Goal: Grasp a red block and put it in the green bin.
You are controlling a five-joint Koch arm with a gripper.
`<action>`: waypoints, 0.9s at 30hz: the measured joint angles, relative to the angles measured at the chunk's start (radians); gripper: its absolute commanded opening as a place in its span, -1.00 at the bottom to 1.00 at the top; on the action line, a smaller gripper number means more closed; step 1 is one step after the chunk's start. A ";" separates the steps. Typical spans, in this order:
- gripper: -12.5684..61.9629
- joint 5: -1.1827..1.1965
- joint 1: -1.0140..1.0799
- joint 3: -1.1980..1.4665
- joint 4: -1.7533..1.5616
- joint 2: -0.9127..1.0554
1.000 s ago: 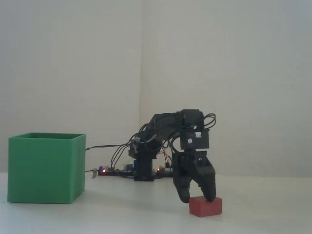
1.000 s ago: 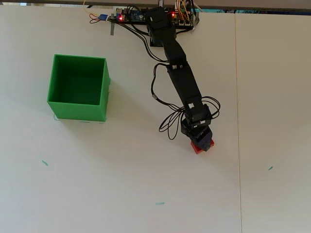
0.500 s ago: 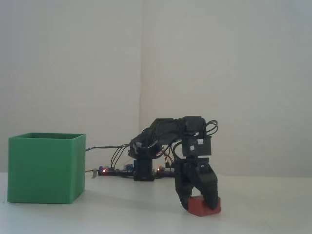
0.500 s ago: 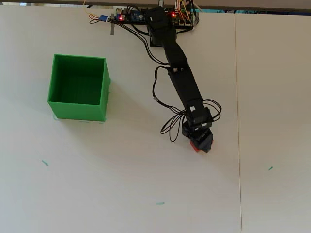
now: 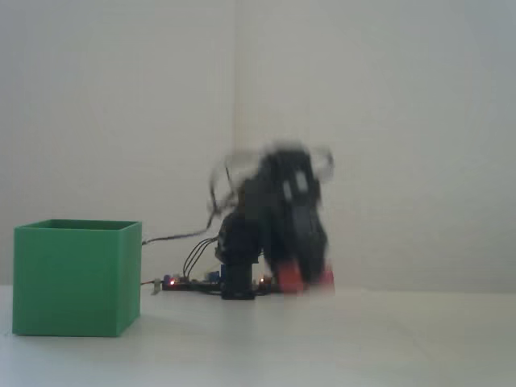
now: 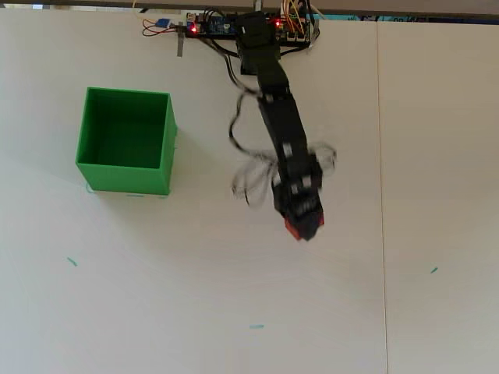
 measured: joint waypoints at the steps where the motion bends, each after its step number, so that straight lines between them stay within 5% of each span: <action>1: -0.56 -0.008 0.012 -0.026 0.000 0.057; 10: -0.56 -0.110 0.229 0.015 0.021 0.419; 21: -0.56 -0.298 0.672 0.276 -0.060 0.422; 27: -0.56 -0.319 0.746 0.354 -0.089 0.434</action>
